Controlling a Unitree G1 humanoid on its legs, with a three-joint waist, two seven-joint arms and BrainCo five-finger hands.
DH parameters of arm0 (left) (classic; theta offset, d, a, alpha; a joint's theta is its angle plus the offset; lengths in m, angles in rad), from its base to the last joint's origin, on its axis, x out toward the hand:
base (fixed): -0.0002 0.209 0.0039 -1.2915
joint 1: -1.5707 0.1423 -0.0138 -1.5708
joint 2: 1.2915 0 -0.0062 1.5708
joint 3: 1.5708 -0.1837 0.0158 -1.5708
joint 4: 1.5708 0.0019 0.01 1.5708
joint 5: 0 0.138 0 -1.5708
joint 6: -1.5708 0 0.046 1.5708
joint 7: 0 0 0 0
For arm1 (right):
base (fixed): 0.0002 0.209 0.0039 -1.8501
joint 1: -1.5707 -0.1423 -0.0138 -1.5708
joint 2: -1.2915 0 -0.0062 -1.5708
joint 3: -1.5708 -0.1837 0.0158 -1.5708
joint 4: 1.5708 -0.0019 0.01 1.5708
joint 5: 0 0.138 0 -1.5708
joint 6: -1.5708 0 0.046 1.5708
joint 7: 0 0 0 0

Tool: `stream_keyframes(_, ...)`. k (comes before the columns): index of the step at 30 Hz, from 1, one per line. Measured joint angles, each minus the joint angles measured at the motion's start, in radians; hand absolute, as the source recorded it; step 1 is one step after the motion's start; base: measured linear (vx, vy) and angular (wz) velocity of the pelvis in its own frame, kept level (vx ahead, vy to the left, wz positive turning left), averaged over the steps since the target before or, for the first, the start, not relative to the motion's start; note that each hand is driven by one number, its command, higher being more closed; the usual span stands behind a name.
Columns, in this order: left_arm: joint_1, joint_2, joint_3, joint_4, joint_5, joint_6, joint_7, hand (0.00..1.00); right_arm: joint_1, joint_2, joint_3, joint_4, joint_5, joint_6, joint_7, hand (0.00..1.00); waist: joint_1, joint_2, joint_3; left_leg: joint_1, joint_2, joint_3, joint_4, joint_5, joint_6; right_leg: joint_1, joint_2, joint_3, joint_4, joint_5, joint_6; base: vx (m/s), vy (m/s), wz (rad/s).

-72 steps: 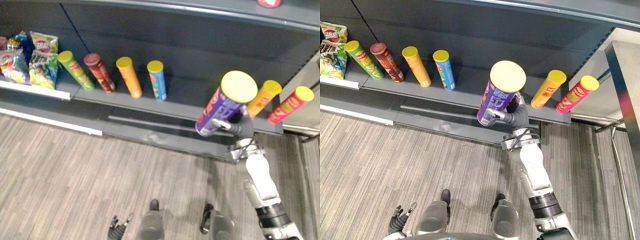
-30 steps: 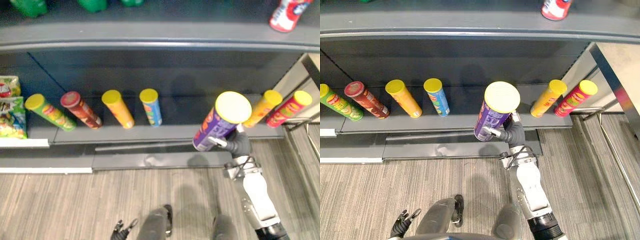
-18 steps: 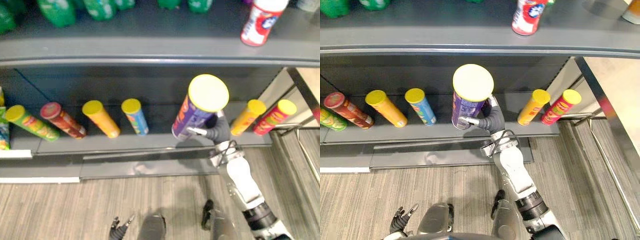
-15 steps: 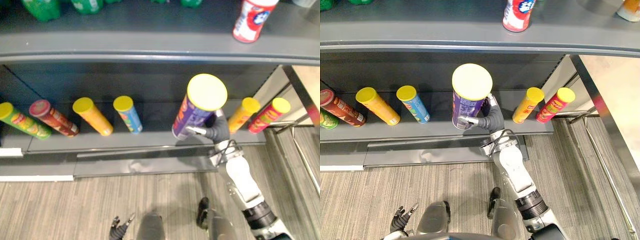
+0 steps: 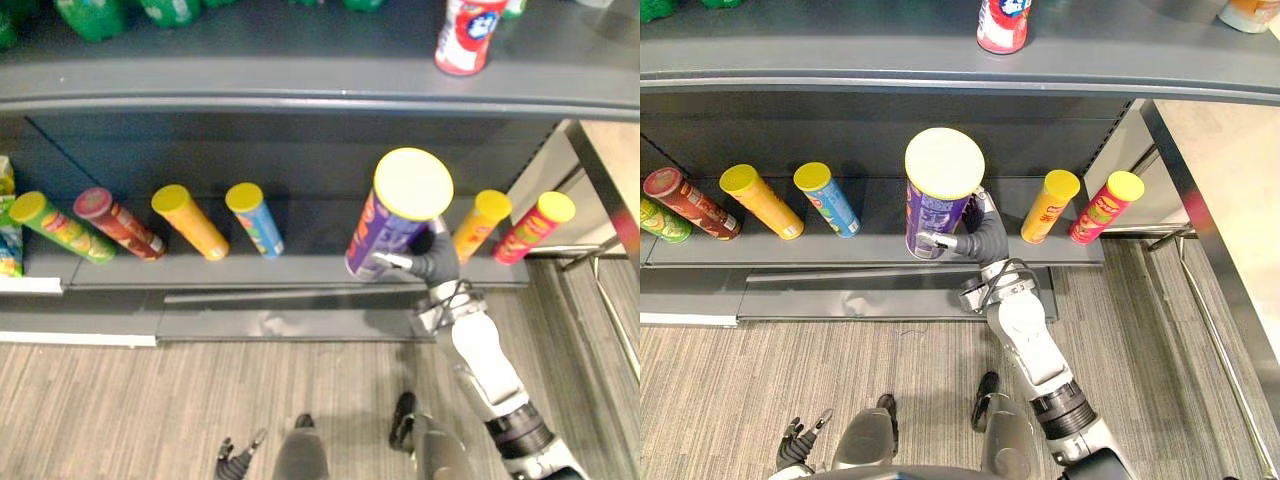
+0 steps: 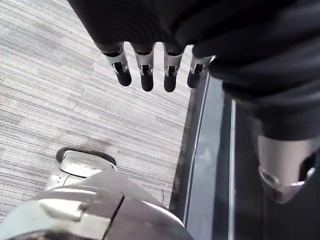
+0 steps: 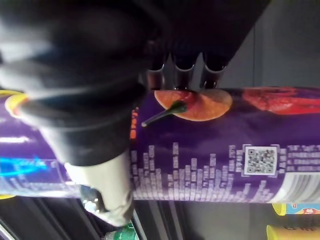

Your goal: Put the gum and the chips on the shelf.

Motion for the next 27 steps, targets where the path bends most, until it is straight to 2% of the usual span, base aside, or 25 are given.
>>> stream_keyframes(6,-0.039,0.005,-0.002,-0.027,-0.002,-0.012,0.021,0.0,-0.019,0.001,0.029,0.021,-0.004,0.003,0.003,1.0,-0.001,0.002,0.029,-0.033,-0.026,-0.027,0.008,0.01,0.006,-0.015,-0.033,-0.022,0.017,0.01,0.003,0.03,0.027,0.16)
stream_keyframes(10,-0.09,0.004,-0.015,-0.113,-0.028,-0.022,0.031,0.0,-0.152,0.002,0.036,0.175,-0.052,0.008,-0.035,1.0,0.003,0.013,0.081,-0.065,-0.05,-0.044,0.051,0.011,0.008,-0.036,-0.065,-0.032,0.047,0.01,0.003,-0.02,0.045,0.2)
stream_keyframes(13,-0.128,0.004,-0.051,-0.211,-0.039,-0.038,0.032,0.0,-0.231,0.003,0.021,0.298,-0.103,0.013,-0.102,1.0,0.006,0.035,0.142,-0.11,-0.066,-0.076,0.095,0.009,0.012,-0.044,-0.092,-0.062,0.076,0.006,0.005,-0.1,0.029,0.34)
stream_keyframes(19,-0.127,0.001,-0.097,-0.266,-0.04,-0.039,0.032,0.0,-0.29,0.001,-0.033,0.432,-0.17,0.012,-0.192,1.0,0.016,0.069,0.163,-0.176,-0.099,-0.113,0.147,0.006,0.026,-0.08,-0.14,-0.089,0.151,-0.021,0.007,-0.1,0.021,0.28)
stream_keyframes(22,-0.124,0.0,-0.118,-0.305,-0.04,-0.038,0.03,0.0,-0.333,0.001,-0.068,0.484,-0.2,0.009,-0.259,1.0,0.034,0.093,0.176,-0.203,-0.105,-0.112,0.156,0.005,0.035,-0.104,-0.155,-0.093,0.161,-0.031,0.01,-0.09,0.01,0.11)
stream_keyframes(24,-0.124,0.0,-0.129,-0.31,-0.04,-0.038,0.027,0.0,-0.359,0.0,-0.081,0.511,-0.203,0.007,-0.296,1.0,0.04,0.1,0.182,-0.211,-0.104,-0.111,0.163,0.014,0.042,-0.118,-0.164,-0.095,0.175,-0.032,0.009,-0.02,0.012,0.08)
stream_keyframes(27,-0.123,-0.004,-0.16,-0.315,-0.041,-0.038,0.025,0.0,-0.386,-0.003,-0.118,0.543,-0.238,-0.004,-0.346,1.0,0.055,0.11,0.19,-0.228,-0.104,-0.11,0.173,0.021,0.033,-0.139,-0.17,-0.092,0.194,-0.029,0.002,-0.01,-0.001,0.01)
